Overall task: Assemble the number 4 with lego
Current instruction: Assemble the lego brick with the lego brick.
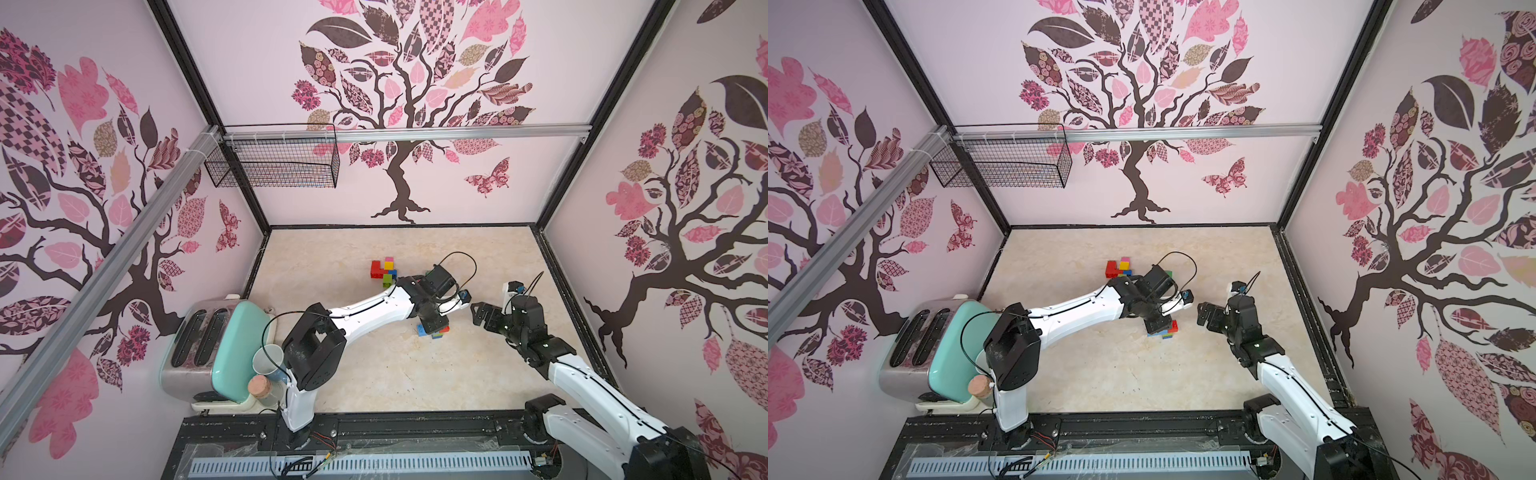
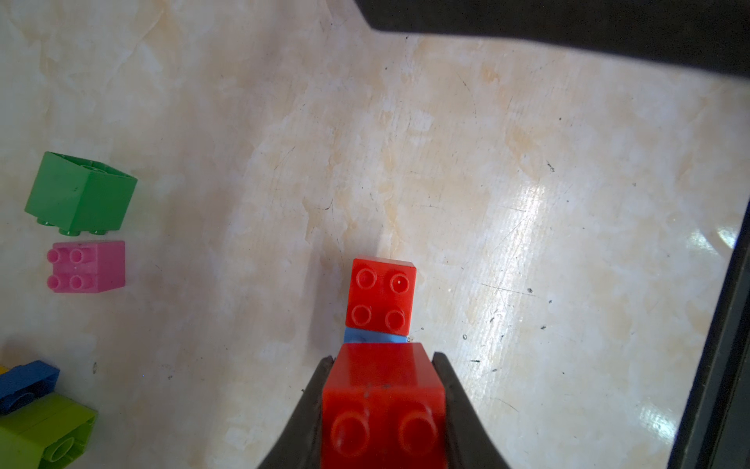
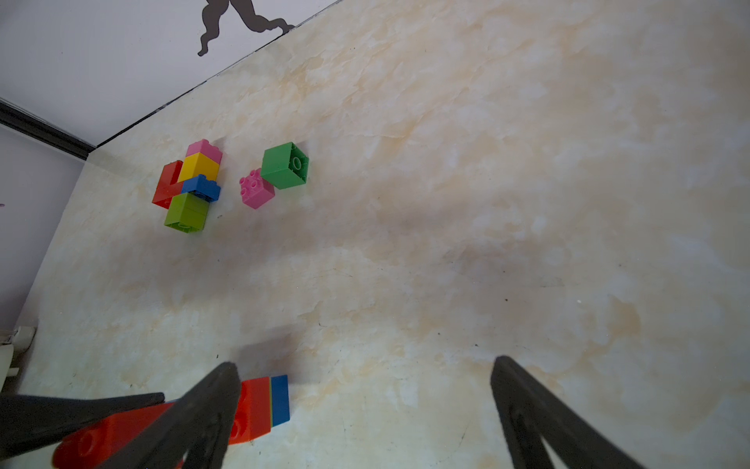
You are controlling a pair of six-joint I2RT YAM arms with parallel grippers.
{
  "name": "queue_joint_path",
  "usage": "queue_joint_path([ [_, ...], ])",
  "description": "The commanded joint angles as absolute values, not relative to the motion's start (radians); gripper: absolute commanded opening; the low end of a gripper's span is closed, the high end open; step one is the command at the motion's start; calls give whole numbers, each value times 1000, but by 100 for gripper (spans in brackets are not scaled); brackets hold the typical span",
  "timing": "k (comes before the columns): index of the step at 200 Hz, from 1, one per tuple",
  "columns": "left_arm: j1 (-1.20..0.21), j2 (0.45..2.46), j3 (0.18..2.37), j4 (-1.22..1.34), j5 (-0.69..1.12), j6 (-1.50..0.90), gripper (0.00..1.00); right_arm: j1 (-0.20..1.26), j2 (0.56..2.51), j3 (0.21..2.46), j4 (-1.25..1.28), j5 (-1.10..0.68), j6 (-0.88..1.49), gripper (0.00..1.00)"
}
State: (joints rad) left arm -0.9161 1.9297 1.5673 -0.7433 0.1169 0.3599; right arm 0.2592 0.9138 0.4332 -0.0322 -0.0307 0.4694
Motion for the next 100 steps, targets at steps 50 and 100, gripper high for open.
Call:
queue_joint_path([
  [50, -902, 1924, 1593, -726, 173, 367, 0, 255, 944, 475, 55, -40, 523, 99],
  [100, -899, 1966, 1622, -721, 172, 389, 0, 255, 938, 473, 46, -40, 504, 99],
])
